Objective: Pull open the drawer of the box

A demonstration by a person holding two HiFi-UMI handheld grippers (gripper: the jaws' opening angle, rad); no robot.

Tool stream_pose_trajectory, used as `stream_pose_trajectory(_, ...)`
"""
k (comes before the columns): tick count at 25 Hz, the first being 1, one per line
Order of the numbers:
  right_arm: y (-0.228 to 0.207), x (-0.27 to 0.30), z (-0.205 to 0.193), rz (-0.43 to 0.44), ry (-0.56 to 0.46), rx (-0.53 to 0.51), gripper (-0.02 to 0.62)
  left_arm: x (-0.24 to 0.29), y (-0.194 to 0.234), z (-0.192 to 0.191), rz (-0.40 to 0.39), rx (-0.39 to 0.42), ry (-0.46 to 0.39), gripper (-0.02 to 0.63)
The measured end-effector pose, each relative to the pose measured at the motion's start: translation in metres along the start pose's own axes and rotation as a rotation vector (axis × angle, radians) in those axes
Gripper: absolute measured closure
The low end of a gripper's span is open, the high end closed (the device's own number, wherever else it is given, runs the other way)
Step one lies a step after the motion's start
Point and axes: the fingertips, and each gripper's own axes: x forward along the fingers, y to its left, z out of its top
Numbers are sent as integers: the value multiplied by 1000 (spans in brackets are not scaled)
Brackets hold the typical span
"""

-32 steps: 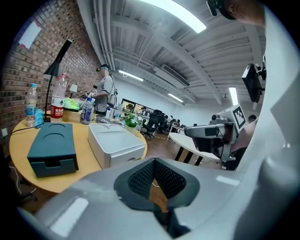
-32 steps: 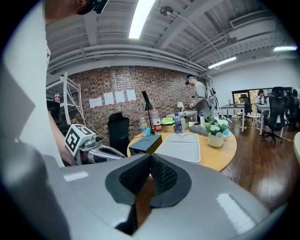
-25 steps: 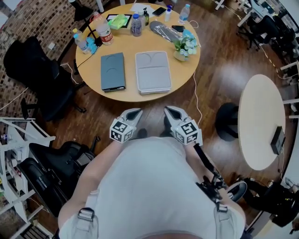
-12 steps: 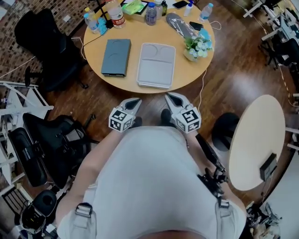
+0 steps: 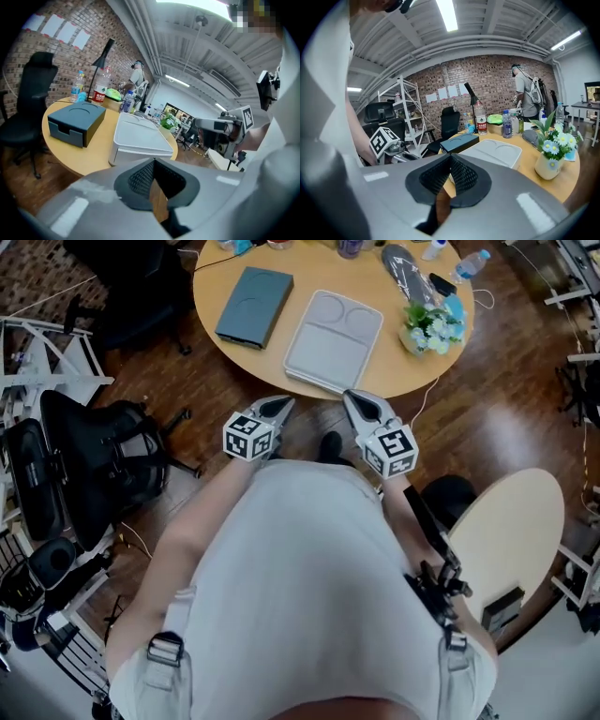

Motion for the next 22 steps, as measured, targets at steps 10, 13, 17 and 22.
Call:
stream_pose_trajectory(10,-14,8,3,120,64,-83,589,25,6,-12,64,-297,-113,600)
stream_pose_trajectory(13,-17,11,4,149,74,-92,588,34,3,-12,61,-360,-156,600)
stream_pose_trajectory(17,-18,14,3,187,89,-102,588,44,4,-14,57,-482,-230,600)
stream_pose_trajectory(22,-12,20,-1,257,139,-140,588,52,9,-16,50,-664,-378,600)
